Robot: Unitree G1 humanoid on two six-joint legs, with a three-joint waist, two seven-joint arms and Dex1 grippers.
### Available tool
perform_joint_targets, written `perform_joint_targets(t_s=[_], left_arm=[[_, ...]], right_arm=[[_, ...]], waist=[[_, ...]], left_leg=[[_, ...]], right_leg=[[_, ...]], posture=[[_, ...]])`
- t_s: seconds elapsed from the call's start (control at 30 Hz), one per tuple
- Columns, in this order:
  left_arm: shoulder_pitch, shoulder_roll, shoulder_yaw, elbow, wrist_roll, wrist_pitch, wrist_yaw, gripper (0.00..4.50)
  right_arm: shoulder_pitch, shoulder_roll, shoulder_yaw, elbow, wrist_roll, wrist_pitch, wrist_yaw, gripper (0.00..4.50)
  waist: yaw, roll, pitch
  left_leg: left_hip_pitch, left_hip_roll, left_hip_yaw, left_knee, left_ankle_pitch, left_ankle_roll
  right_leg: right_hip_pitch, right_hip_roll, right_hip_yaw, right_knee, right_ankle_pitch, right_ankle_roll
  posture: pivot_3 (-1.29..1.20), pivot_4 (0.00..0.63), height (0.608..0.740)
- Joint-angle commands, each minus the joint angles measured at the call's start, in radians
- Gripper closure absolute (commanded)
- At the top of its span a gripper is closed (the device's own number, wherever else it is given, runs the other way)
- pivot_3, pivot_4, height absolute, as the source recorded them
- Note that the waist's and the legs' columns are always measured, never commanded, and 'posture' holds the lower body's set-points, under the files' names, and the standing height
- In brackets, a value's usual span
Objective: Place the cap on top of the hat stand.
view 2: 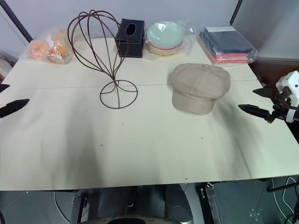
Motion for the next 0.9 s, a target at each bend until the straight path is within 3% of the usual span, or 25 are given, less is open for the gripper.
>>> perform_joint_targets(t_s=[0.03, 0.53, 0.7, 0.9], left_arm=[[0.011, 0.017, 0.029, -0.024, 0.005, -0.022, -0.001, 0.01], [-0.031, 0.01, 0.007, -0.062, -0.045, 0.092, 0.009, 0.01], [-0.039, -0.01, -0.019, -0.296, -0.175, 0.265, -0.021, 0.01], [-0.047, -0.056, -0.084, -0.593, -0.369, 0.473, -0.003, 0.01]], right_arm=[[-0.026, -0.007, -0.011, 0.0, 0.008, -0.017, 0.005, 0.0], [-0.031, -0.007, -0.01, 0.016, -0.012, -0.033, -0.042, 0.0], [0.088, 0.02, -0.02, -0.214, -0.041, -0.065, -0.131, 0.0], [0.282, 0.091, 0.001, -0.713, -0.106, 0.05, -0.333, 0.0]], waist=[[0.0, 0.0, 0.0], [0.0, 0.0, 0.0], [0.002, 0.0, 0.0], [0.002, 0.0, 0.0]], left_leg=[[0.0, 0.0, 0.0, 0.0, 0.0, 0.0], [0.0, 0.0, 0.0, 0.0, 0.0, 0.0], [-0.001, 0.001, -0.001, 0.001, 0.0, 0.0], [0.0, 0.001, -0.002, 0.002, 0.0, 0.0]], right_leg=[[0.0, 0.0, 0.0, 0.0, 0.0, 0.0], [0.0, 0.0, 0.0, 0.0, 0.0, 0.0], [0.0, 0.0, 0.0, 0.001, 0.0, 0.0], [0.0, 0.0, 0.0, 0.003, 0.0, 0.001]], posture=[[0.0, 0.15, 0.74], [0.0, 0.15, 0.74], [0.0, 0.15, 0.74], [0.0, 0.15, 0.74]])
